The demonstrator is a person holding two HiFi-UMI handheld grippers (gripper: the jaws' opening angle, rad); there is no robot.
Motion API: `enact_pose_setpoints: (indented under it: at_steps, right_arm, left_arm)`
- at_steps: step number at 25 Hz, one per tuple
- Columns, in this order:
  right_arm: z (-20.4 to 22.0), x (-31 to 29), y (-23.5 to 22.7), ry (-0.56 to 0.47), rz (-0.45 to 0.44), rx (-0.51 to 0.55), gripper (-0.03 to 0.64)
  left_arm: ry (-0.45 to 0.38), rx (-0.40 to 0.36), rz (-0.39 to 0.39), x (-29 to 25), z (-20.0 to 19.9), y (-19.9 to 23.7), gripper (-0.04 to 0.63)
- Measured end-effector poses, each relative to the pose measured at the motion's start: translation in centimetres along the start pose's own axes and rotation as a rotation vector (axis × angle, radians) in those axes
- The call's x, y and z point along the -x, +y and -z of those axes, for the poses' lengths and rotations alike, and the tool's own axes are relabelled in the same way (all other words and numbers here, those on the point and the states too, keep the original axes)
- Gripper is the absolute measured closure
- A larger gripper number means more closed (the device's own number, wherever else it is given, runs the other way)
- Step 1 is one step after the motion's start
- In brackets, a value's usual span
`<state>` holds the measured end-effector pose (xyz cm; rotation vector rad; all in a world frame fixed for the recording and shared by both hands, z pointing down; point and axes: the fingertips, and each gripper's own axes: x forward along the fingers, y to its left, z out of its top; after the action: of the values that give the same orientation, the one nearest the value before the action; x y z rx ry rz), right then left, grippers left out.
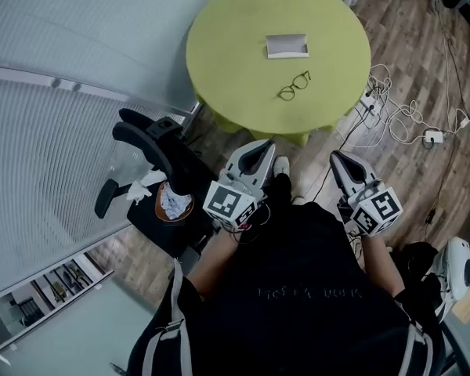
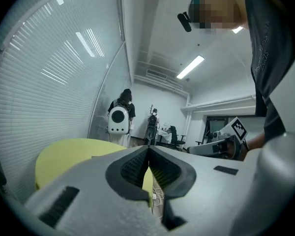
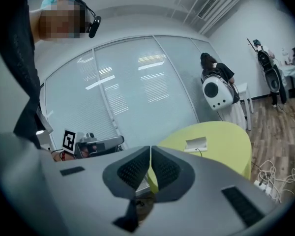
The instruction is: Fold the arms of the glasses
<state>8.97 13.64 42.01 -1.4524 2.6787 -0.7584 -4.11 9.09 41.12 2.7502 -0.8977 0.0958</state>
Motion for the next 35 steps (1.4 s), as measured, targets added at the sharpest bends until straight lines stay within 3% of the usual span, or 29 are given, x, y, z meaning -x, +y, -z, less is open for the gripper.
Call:
enact_pose_setpoints:
  at_steps: [7,12,22,28,35]
  right_arm:
    - [-1.1,-2.8,-1.6,-0.013,0.036,-0.035,0.586]
    - [-1.8,-4.5,-3.3,0.011,0.019,-0.039,0.586]
    - [-2.7,-8.8,-9.2,0.113,-0.084,-0.01,0.586]
    - [-1.5,-12.5,-12.9,0.261,-0.166,0.175,0.586]
    - [2.2,-16.6,-16.0,0.502,-0.349,0.747,0.584]
  left_arm:
    - [0.02,0.012,0.022,-2.1,0.0,3.4,0.578]
    - [-0.02,0.024,0.074,-3.9,-1.4,3.9,0.578]
    - [0.086,0.027,-0.012,-9.4,0.6,6.6,0.577]
    - [0.123,0.039,-0.068,-11.5,2.9,7.7,0.577]
    - [0.152,0.015,-0.124,-11.5,4.0,8.7,0.577]
